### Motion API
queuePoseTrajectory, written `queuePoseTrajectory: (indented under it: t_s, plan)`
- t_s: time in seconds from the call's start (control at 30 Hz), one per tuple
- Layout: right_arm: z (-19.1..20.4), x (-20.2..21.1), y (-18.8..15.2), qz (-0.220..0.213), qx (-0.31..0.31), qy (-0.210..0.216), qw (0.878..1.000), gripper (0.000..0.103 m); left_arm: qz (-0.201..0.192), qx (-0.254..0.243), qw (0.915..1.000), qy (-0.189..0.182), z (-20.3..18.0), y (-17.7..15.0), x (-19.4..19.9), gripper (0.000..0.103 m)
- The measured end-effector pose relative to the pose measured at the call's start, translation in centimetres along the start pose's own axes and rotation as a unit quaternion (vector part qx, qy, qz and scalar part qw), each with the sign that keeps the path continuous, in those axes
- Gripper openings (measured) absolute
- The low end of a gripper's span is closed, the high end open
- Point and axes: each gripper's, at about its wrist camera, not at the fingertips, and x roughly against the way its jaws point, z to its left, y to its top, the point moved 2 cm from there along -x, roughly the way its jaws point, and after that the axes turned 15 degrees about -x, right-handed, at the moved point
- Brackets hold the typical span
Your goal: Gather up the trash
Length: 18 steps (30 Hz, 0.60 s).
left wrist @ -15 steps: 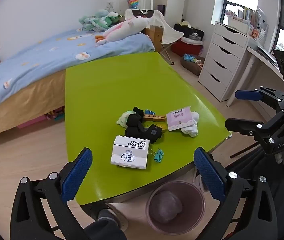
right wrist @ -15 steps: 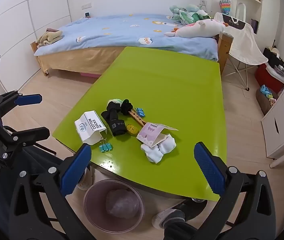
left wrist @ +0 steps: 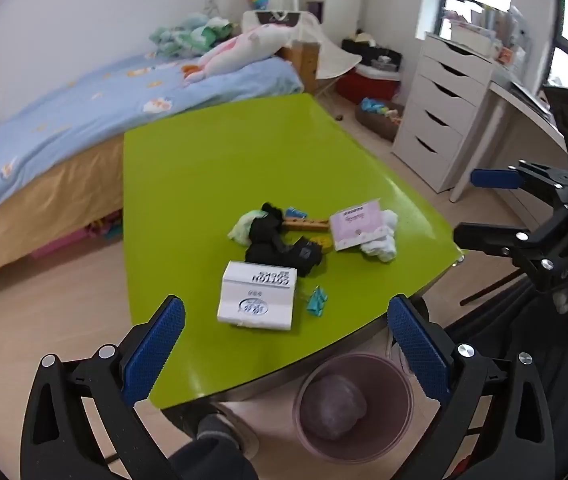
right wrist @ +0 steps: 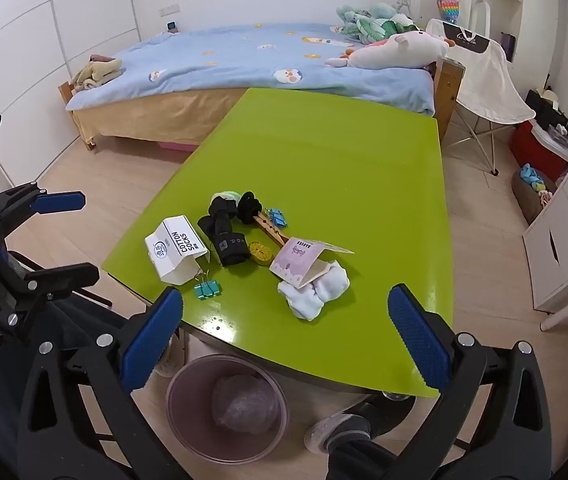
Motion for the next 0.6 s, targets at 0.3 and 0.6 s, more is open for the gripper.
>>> queuePoseTrajectory:
  t_s: [0.3,0.6]
  plan:
    - [-0.12,-0.26,-0.18,0.004,0.0,-0.001,1.0,0.1,-0.002,-0.006,0.9999,0.009,0.04,0.03,0.19,0.097]
    - [0.0,-0.34,-0.28,0.006,0.006,-0.006,1.0,0.1,-0.002,0.0,0.9999,0.011,0.31,-0.02,0.19,0.097]
